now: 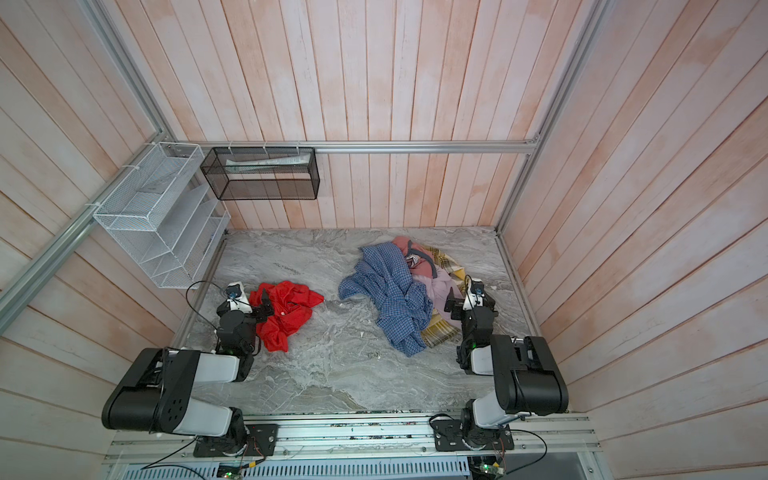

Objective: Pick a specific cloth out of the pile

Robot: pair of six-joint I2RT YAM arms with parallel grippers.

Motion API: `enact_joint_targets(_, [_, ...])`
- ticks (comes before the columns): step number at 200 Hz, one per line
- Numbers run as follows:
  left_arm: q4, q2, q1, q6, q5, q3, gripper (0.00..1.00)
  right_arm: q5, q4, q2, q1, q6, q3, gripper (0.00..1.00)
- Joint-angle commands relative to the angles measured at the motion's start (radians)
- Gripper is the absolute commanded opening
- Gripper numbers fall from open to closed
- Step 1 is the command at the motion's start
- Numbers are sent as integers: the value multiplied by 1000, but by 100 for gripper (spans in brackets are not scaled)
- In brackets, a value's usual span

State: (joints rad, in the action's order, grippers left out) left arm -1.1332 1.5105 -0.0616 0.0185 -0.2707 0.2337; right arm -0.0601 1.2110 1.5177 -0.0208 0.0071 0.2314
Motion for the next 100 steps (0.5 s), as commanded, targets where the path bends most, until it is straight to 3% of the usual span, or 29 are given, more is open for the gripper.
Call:
enact_joint_targets(1, [-89, 40, 13, -26, 115, 13, 100, 12, -5, 3, -4, 11, 14, 98])
enact_joint_targets(9, [6, 20, 25, -16, 129, 35, 100, 11, -4, 4, -4, 13, 14, 98])
enact_joint_targets(100, [17, 28, 57, 13, 153, 51, 100, 12, -5, 4, -4, 12, 14, 98])
